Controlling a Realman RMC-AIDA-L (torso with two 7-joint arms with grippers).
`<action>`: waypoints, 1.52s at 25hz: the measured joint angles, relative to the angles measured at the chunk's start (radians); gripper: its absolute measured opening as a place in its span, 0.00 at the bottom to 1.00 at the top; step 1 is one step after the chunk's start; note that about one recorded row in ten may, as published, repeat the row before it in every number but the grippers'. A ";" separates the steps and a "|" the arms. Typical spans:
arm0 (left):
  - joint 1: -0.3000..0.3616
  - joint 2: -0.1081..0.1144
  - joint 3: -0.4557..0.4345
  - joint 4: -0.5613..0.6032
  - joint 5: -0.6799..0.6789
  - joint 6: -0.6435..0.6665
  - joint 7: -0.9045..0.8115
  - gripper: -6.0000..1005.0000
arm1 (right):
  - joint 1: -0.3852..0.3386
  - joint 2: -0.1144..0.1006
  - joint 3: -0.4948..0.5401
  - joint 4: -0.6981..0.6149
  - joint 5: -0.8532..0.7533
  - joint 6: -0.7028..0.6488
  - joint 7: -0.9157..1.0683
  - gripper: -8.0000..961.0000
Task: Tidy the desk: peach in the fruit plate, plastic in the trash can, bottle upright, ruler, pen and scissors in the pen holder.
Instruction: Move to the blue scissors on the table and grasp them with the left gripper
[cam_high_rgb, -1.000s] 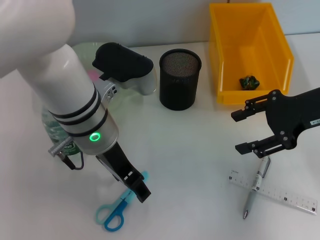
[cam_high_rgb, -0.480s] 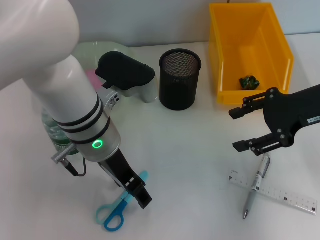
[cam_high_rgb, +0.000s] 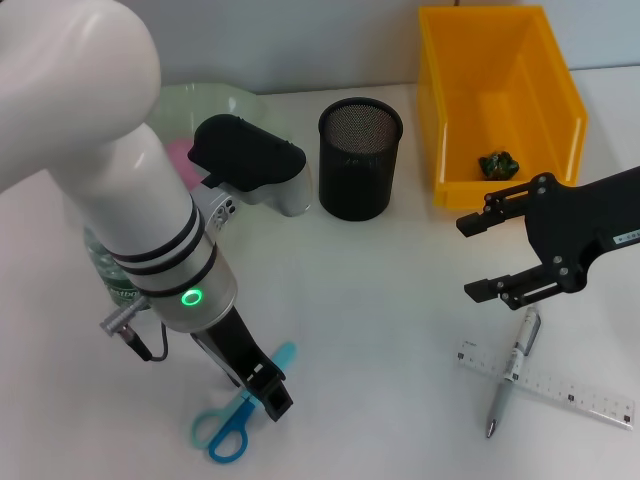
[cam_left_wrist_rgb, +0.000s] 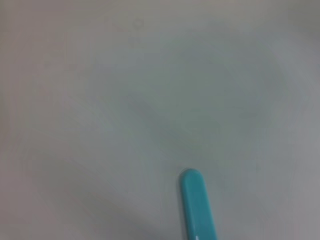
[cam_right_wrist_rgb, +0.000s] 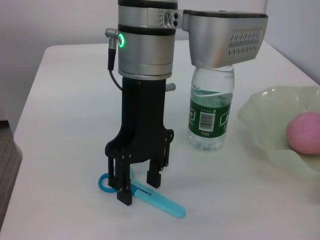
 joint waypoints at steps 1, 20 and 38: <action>0.002 0.000 0.003 0.000 -0.003 -0.003 0.000 0.66 | 0.000 0.000 0.000 0.000 0.000 0.000 0.000 0.76; 0.005 0.000 0.009 -0.001 0.011 -0.006 -0.001 0.59 | 0.002 0.001 0.000 -0.009 0.001 -0.003 0.001 0.76; 0.008 0.000 0.009 -0.015 0.018 -0.012 0.003 0.51 | 0.008 0.001 0.000 -0.008 0.003 -0.006 0.003 0.76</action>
